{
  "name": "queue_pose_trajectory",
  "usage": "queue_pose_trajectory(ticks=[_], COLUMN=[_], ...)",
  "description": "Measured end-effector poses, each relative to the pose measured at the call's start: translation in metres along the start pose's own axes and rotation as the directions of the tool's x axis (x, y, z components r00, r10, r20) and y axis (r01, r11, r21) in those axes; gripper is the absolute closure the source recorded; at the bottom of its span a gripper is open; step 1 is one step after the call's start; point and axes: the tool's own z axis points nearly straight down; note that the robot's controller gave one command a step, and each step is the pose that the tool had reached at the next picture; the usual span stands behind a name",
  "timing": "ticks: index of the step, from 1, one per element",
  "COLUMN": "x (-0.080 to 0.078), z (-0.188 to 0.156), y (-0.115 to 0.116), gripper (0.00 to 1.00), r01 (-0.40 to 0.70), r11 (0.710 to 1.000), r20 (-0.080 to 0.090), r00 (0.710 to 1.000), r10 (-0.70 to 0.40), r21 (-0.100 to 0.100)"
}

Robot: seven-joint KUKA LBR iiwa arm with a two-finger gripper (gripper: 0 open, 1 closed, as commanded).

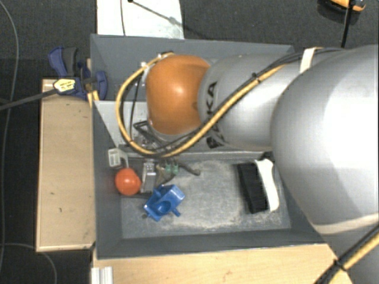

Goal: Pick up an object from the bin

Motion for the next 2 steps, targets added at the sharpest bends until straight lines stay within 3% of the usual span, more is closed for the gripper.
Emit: queue_pose_trajectory(ticks=[2], x=[0.006], z=[0.009], y=[-0.008], gripper=[0.00], r01=[0.049], r11=[0.999], r20=[0.010], r00=[0.999], r10=[-0.049], r21=[-0.002])
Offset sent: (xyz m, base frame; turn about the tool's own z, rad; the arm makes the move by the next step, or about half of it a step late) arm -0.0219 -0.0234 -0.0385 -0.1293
